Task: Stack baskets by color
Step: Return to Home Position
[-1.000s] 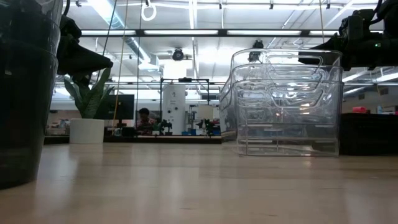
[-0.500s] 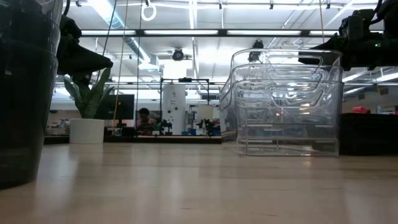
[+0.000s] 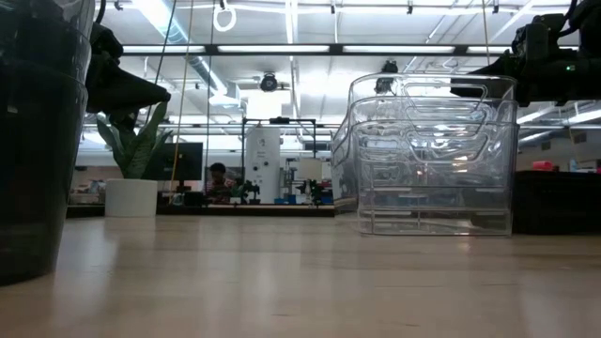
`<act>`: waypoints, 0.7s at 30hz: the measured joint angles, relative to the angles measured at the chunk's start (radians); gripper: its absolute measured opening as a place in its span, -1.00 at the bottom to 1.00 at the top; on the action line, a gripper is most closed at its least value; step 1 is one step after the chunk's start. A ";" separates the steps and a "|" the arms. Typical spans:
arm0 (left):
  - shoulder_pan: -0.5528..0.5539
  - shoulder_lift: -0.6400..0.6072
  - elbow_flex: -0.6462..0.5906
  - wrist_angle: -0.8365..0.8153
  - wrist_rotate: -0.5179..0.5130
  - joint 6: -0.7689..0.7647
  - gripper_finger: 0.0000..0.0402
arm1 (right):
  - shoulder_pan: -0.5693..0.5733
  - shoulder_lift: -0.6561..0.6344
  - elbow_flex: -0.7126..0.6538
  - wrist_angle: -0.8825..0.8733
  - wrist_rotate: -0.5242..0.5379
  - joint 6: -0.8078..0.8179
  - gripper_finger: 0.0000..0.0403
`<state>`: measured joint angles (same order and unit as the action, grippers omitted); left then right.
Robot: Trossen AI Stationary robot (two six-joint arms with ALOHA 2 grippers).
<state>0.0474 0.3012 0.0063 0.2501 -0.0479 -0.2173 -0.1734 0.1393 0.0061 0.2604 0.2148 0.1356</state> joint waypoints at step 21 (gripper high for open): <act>0.000 0.000 0.000 0.000 0.000 0.000 -0.87 | 0.000 0.000 0.000 0.000 0.000 0.000 -0.57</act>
<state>0.0472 0.3010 0.0063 0.2503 -0.0480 -0.2173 -0.1734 0.1390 0.0061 0.2602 0.2147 0.1356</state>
